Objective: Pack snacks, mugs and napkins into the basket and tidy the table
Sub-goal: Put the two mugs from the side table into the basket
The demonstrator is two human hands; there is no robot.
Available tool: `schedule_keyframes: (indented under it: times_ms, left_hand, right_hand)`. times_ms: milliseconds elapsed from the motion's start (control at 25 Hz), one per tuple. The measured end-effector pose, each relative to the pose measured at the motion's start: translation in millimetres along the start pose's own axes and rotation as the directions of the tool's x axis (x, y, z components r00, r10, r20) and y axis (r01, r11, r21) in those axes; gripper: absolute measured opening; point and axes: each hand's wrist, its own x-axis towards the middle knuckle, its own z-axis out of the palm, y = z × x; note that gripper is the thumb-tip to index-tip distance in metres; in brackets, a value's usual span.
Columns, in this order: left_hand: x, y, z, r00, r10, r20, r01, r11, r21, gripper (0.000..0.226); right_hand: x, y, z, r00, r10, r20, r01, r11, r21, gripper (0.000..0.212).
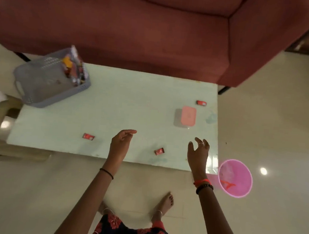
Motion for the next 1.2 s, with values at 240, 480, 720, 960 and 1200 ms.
schedule_keyframes:
  times_ms: [240, 480, 720, 960, 1200]
  left_hand:
    - [5.3, -38.3, -167.6, 0.984, -0.046, -0.171, 0.022, 0.989, -0.144, 0.022]
    - [23.2, -76.2, -328.5, 0.94, -0.057, -0.336, -0.014, 0.979, -0.204, 0.02]
    - [45.1, -100.8, -430.2, 0.859, -0.146, -0.49, 0.014, 0.965, -0.263, 0.021]
    - [85.2, -113.1, -498.7, 0.769, -0.296, -0.567, 0.061, 0.917, -0.395, 0.018]
    - [134.9, -125.5, -555.9, 0.68, -0.335, -0.652, 0.045, 0.907, -0.419, 0.018]
  right_hand:
    - [-86.0, -106.1, 129.4, 0.982, -0.135, 0.133, 0.138, 0.99, -0.015, 0.039]
    - [-162.9, -212.4, 261.7, 0.912, -0.259, 0.319, 0.272, 0.962, 0.002, 0.039]
    - [-213.1, -297.8, 362.3, 0.795, -0.381, 0.472, 0.426, 0.905, 0.014, 0.039]
    - [-239.9, -360.7, 458.0, 0.663, -0.424, 0.617, 0.528, 0.849, 0.017, 0.042]
    - [-257.5, -398.6, 540.4, 0.525, -0.399, 0.752, 0.602, 0.799, 0.003, 0.043]
